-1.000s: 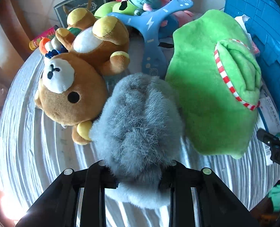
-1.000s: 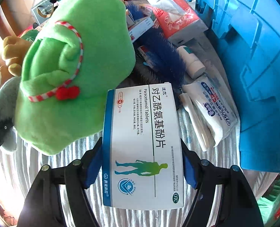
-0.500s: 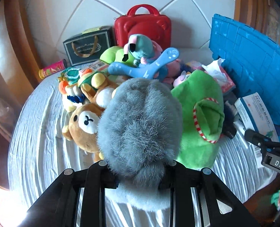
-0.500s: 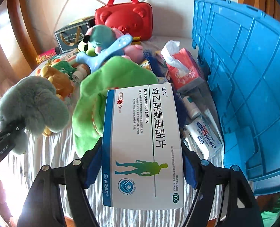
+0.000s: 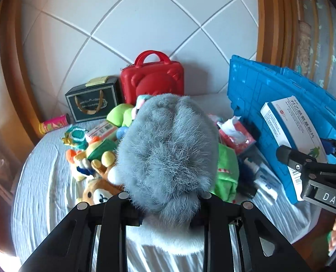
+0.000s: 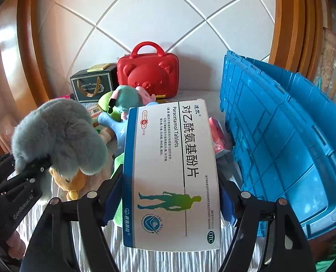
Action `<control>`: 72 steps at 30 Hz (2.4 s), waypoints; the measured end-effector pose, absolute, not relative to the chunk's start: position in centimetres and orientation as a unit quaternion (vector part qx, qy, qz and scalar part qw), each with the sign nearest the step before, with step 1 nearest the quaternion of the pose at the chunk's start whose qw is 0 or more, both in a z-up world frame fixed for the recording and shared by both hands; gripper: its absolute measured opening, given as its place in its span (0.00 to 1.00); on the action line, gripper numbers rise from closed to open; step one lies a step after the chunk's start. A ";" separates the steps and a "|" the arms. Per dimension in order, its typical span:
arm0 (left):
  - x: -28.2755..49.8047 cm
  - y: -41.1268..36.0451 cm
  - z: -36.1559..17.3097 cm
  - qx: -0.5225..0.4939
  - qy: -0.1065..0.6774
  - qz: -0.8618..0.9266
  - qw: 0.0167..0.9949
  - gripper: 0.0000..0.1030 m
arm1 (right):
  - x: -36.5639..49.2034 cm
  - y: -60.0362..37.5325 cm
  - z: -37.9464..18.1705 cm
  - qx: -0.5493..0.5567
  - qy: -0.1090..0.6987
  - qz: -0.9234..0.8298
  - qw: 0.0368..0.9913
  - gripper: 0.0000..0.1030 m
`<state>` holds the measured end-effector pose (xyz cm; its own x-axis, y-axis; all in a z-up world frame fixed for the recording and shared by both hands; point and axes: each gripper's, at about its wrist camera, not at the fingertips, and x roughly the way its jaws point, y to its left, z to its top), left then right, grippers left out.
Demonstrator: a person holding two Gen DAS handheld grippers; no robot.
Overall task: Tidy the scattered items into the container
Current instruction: 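Lift the grey plush and white medicine box and carry them toward the blue box, then open both tools to drop the grey plush and medicine box into the blue box, then move both tools back over the pile of toys on the bed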
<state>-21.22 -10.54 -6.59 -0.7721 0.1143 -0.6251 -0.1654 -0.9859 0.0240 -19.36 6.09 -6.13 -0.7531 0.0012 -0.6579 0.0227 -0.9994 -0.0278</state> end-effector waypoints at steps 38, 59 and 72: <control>-18.3 36.0 0.6 -0.285 0.061 0.947 0.133 0.27 | -16.4 52.4 -0.4 0.289 -0.012 -0.955 -0.065 0.70; -18.5 34.9 0.9 -0.264 0.050 0.957 0.108 0.84 | -16.4 54.2 -1.2 0.293 -0.027 -0.953 -0.074 1.00; -14.9 27.3 2.4 -0.231 0.022 0.972 0.035 0.99 | -13.3 49.3 0.5 0.258 -0.026 -0.965 -0.027 1.00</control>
